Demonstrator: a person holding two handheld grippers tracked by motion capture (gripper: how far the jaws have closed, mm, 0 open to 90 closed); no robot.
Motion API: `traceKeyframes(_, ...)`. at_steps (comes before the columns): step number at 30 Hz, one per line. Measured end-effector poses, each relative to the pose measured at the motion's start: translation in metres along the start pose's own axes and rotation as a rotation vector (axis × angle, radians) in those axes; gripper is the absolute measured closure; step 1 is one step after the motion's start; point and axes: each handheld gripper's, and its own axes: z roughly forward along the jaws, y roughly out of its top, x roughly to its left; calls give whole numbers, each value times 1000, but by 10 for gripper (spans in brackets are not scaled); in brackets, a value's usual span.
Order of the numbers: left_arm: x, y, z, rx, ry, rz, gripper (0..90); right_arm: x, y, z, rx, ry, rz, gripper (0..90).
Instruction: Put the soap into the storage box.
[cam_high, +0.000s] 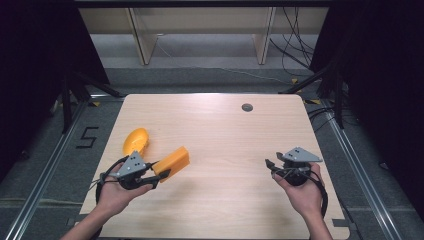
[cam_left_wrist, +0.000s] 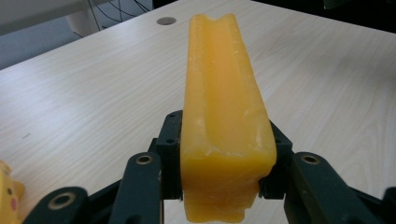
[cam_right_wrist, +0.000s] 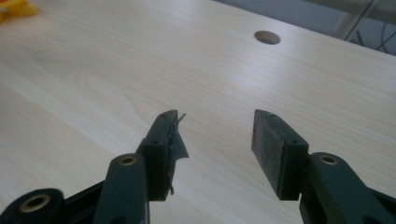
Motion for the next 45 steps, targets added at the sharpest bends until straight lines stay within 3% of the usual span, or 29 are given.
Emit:
traceKeyframes(3, 5, 0, -3, -14, 16, -17, 602, 1, -2, -1, -12, -16, 30, 516)
traceKeyframes(4, 6, 0, -4, -12, 26, -21, 602, 3, -2, -2, -5, -25, 62, 515)
traceKeyframes(5, 8, 0, -4, -15, 32, -36, 602, -1, -3, -1, -27, -37, 21, 512)
traceKeyframes(6, 10, -1, -5, -17, 48, -50, 602, -1, -3, -1, -23, -36, 19, 512)
traceKeyframes(12, 16, 1, -9, -38, 101, -90, 602, -1, -5, 1, -3, -24, 31, 505)
traceKeyframes(13, 17, 1, -10, -34, 118, -96, 602, 1, -6, 0, 16, -25, 58, 505)
traceKeyframes(15, 20, 1, -11, -40, 142, -112, 602, 0, -6, 1, 5, -34, 36, 504)
traceKeyframes(18, 25, 0, -12, -43, 180, -142, 602, 1, -6, 0, 12, -32, 56, 504)
traceKeyframes(20, 27, 0, -12, -51, 194, -158, 602, -1, -5, 0, 0, -41, 42, 504)
traceKeyframes(32, 39, 0, -18, -67, 282, -211, 602, -4, -7, 1, 0, -34, 36, 502)
traceKeyframes(39, 50, 4, -21, -80, 368, -243, 602, -6, -7, 0, -3, -50, 37, 500)
traceKeyframes(40, 53, 4, -21, -84, 386, -251, 603, -4, -8, 0, 11, -43, 64, 500)
traceKeyframes(43, 60, 3, -22, -79, 432, -269, 602, -4, -8, 1, 13, -47, 64, 500)
traceKeyframes(45, 63, 2, -22, -81, 438, -273, 602, -4, -8, 0, 16, -44, 69, 499)
